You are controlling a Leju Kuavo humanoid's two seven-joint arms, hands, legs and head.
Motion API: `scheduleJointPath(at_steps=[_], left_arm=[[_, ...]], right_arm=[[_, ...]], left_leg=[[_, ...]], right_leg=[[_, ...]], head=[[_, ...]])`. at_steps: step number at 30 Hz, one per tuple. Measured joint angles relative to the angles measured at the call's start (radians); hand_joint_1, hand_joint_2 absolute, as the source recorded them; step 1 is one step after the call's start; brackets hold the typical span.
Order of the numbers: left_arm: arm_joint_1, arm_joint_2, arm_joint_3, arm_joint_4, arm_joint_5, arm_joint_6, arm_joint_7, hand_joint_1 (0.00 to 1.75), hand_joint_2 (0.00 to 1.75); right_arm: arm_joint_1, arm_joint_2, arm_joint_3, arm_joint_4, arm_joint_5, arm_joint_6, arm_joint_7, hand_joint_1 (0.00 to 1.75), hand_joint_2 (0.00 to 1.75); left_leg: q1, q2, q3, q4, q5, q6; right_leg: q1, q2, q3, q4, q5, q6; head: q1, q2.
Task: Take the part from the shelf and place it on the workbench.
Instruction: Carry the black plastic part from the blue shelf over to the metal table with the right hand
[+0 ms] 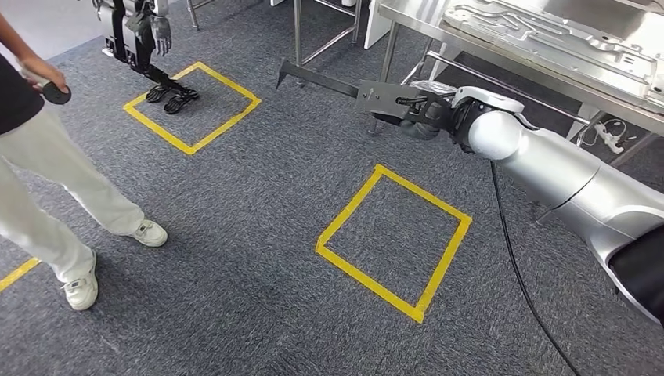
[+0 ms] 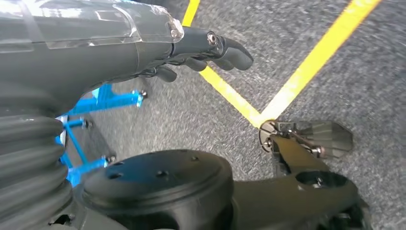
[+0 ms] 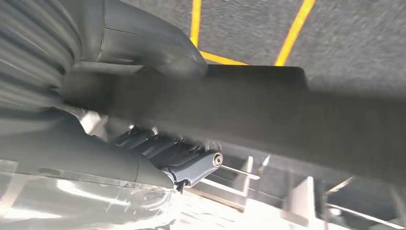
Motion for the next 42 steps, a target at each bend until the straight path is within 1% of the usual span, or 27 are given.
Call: scheduleJointPath(at_steps=[2,3,4,6,7,8,10,12,13,14,15,16,17,19,20,22,24,26,28,29,30,32,34,37,39,41,42], left_arm=[[-0.001,-0.001,0.0,0.0,0.0,0.0,0.0,0.0,1.75],[-0.002,-0.001,0.0,0.0,0.0,0.0,0.0,0.0,1.75],[-0.003,-0.002,0.0,0.0,0.0,0.0,0.0,0.0,1.75],[-0.005,-0.003,0.0,0.0,0.0,0.0,0.002,0.0,1.75],[-0.007,-0.004,0.0,0.0,0.0,0.0,0.002,0.0,1.75],[-0.008,-0.004,0.0,-0.001,0.0,0.0,0.003,0.0,1.75],[-0.009,-0.004,0.0,-0.001,0.0,0.0,0.003,0.0,1.75],[-0.006,-0.003,0.0,-0.001,0.001,0.0,0.003,0.0,1.75],[-0.006,-0.003,0.0,-0.001,0.002,0.0,0.003,0.0,1.75],[-0.007,-0.002,0.0,-0.001,0.003,-0.001,0.003,0.0,1.75],[-0.008,-0.002,0.0,-0.001,0.003,-0.001,0.002,0.0,1.75],[-0.007,-0.002,0.0,-0.001,0.003,-0.001,0.003,0.0,1.75],[-0.006,-0.002,0.0,-0.001,0.003,-0.001,0.003,0.0,1.75],[-0.003,-0.003,0.0,-0.001,0.003,-0.001,0.004,0.0,1.75],[-0.002,-0.003,0.0,-0.001,0.003,-0.001,0.004,0.0,1.75],[-0.003,-0.003,0.0,-0.001,0.003,-0.001,0.004,0.0,1.75],[-0.003,-0.004,0.0,-0.001,0.003,-0.001,0.004,0.0,1.75],[0.0,-0.003,0.0,0.0,0.003,0.0,0.004,0.0,1.75],[0.002,-0.002,0.0,0.0,0.003,0.0,0.004,0.0,1.75],[0.002,-0.001,0.0,0.0,0.003,0.0,0.004,0.0,1.75],[0.002,-0.001,0.0,0.0,0.003,0.0,0.004,0.0,1.75],[0.001,-0.001,-0.001,0.0,0.003,0.0,0.004,0.0,1.75],[-0.003,-0.001,-0.001,0.0,0.003,0.0,0.004,0.0,1.75],[-0.01,-0.003,-0.001,-0.001,0.003,0.0,0.004,0.0,1.75],[-0.011,-0.004,-0.001,-0.001,0.003,0.0,0.004,0.0,1.75],[-0.01,-0.004,-0.001,-0.001,0.003,0.0,0.004,0.0,1.75],[-0.009,-0.004,-0.002,-0.001,0.003,0.0,0.005,0.0,1.75]], right_arm=[[-0.007,0.0,0.0,0.0,-0.001,-0.001,0.0,1.75,1.75],[-0.012,0.0,0.001,0.001,-0.002,-0.002,0.0,1.75,1.75],[-0.015,0.0,0.001,0.001,-0.002,-0.003,0.0,1.75,1.75],[-0.019,-0.003,0.003,0.001,-0.004,-0.005,0.0,1.75,1.75],[-0.019,-0.006,0.004,0.0,-0.004,-0.005,0.0,1.75,1.75],[-0.021,-0.008,0.005,0.0,-0.003,-0.006,0.0,1.75,1.75],[-0.024,-0.009,0.008,0.0,-0.003,-0.007,0.0,1.75,1.75],[-0.022,-0.008,0.013,0.0,-0.005,-0.008,0.0,1.75,1.75],[-0.019,-0.008,0.015,0.0,-0.006,-0.008,0.0,1.75,1.75],[-0.017,-0.007,0.018,0.0,-0.006,-0.008,0.0,1.75,1.75],[-0.016,-0.007,0.019,0.0,-0.006,-0.008,0.0,1.75,1.75],[-0.015,-0.006,0.02,0.0,-0.007,-0.008,0.0,1.75,1.75],[-0.016,-0.006,0.021,0.0,-0.007,-0.007,0.0,1.75,1.75],[-0.015,-0.007,0.023,0.002,-0.007,-0.007,0.0,1.75,1.75],[-0.015,-0.007,0.025,0.003,-0.008,-0.008,0.0,1.75,1.75],[-0.014,-0.007,0.025,0.004,-0.01,-0.008,0.0,1.75,1.75],[-0.019,-0.006,0.025,0.004,-0.01,-0.009,0.0,1.75,1.75],[-0.025,-0.004,0.027,0.004,-0.01,-0.01,0.0,1.75,1.75],[-0.022,-0.001,0.033,0.005,-0.012,-0.01,0.0,1.75,1.75],[-0.02,0.0,0.036,0.005,-0.012,-0.01,0.0,1.75,1.75],[-0.019,0.0,0.038,0.005,-0.013,-0.01,0.0,1.75,1.75],[-0.023,0.0,0.039,0.005,-0.013,-0.012,0.0,1.75,1.75],[-0.033,0.0,0.042,0.005,-0.015,-0.015,0.0,1.75,1.75],[-0.047,-0.01,0.053,0.004,-0.011,-0.025,0.0,1.75,1.75],[-0.055,-0.014,0.063,-0.001,-0.009,-0.031,0.0,1.75,1.75],[-0.063,-0.014,0.073,-0.005,-0.011,-0.038,0.0,1.75,1.75],[-0.065,-0.014,0.079,-0.006,-0.012,-0.042,0.0,1.75,1.75]], left_leg=[[-0.002,0.026,0.012,-0.002,-0.011,-0.005],[-0.004,0.038,0.015,-0.004,-0.014,-0.009],[-0.005,0.049,0.017,-0.006,-0.016,-0.013],[-0.008,0.068,0.023,-0.011,-0.02,-0.022],[-0.007,0.053,0.027,-0.01,-0.025,-0.027],[-0.006,0.023,0.023,0.003,-0.036,-0.031],[-0.002,-0.052,-0.02,0.09,-0.079,-0.035],[-0.002,-0.069,-0.096,0.213,-0.12,-0.037],[-0.002,-0.067,-0.123,0.247,-0.119,-0.038],[-0.002,-0.065,-0.134,0.246,-0.097,-0.038],[-0.001,-0.067,-0.126,0.209,-0.058,-0.037],[0.001,-0.081,-0.106,0.148,-0.014,-0.035],[0.005,-0.112,-0.085,0.094,0.018,-0.033],[0.01,-0.159,-0.056,0.025,0.036,-0.032],[0.01,-0.165,-0.051,0.019,0.029,-0.03],[0.009,-0.139,-0.042,0.007,0.028,-0.023],[0.012,-0.108,-0.029,-0.004,0.027,-0.013],[0.011,-0.076,-0.016,-0.009,0.021,-0.005],[0.01,-0.04,-0.005,-0.009,0.011,-0.002],[0.01,-0.024,0.001,-0.009,0.005,-0.003],[0.01,-0.01,0.008,-0.009,-0.002,-0.005],[0.01,0.009,0.023,-0.01,-0.014,-0.013],[0.009,0.02,0.028,-0.012,-0.022,-0.023],[0.009,0.023,0.032,-0.018,-0.025,-0.039],[0.011,-0.015,0.03,-0.002,-0.041,-0.048],[0.011,-0.061,-0.023,0.097,-0.087,-0.05],[0.01,-0.069,-0.064,0.164,-0.11,-0.05]], right_leg=[[0.011,-0.029,0.064,-0.13,0.062,-0.012],[0.018,-0.042,0.086,-0.176,0.074,-0.02],[0.025,-0.05,0.098,-0.2,0.073,-0.027],[0.029,-0.038,0.102,-0.212,0.068,-0.037],[0.027,-0.03,0.107,-0.218,0.068,-0.041],[0.023,-0.023,0.113,-0.225,0.069,-0.045],[0.017,-0.011,0.123,-0.234,0.068,-0.053],[0.017,0.008,0.125,-0.232,0.064,-0.059],[0.017,0.021,0.125,-0.229,0.062,-0.059],[0.018,0.033,0.126,-0.226,0.058,-0.059],[0.017,0.046,0.128,-0.222,0.054,-0.057],[0.015,0.057,0.129,-0.216,0.049,-0.054],[0.014,0.068,0.127,-0.21,0.044,-0.05],[0.008,0.09,0.118,-0.199,0.038,-0.039],[0.004,0.102,0.114,-0.199,0.039,-0.033],[0.001,0.116,0.11,-0.201,0.041,-0.021],[0.004,0.08,0.094,-0.169,0.02,-0.01],[0.003,0.03,0.043,-0.067,-0.027,0.0],[-0.002,0.012,-0.013,0.036,-0.053,0.008],[-0.004,0.009,-0.023,0.046,-0.041,0.009],[-0.005,0.005,-0.015,0.022,-0.011,0.01],[-0.005,0.001,0.04,-0.096,0.062,0.006],[0.0,-0.001,0.087,-0.185,0.087,-0.003],[0.006,-0.004,0.103,-0.214,0.069,-0.02],[0.004,-0.007,0.116,-0.227,0.066,-0.028],[0.002,-0.012,0.127,-0.235,0.063,-0.037],[0.003,-0.012,0.128,-0.234,0.06,-0.042]], head=[[0.003,0.0],[0.003,0.0],[0.002,0.0],[0.001,0.0],[-0.001,0.0],[-0.003,0.0],[-0.013,0.0],[-0.023,0.0],[-0.027,0.0],[-0.029,0.0],[-0.03,0.0],[-0.031,0.0],[-0.033,0.0],[-0.033,0.0],[-0.032,0.0],[-0.032,0.0],[-0.024,0.0],[-0.01,0.0],[-0.003,0.0],[0.0,0.0],[0.003,0.0],[0.005,0.0],[0.004,0.0],[0.002,0.0],[-0.002,0.0],[-0.013,0.0],[-0.02,0.0]])
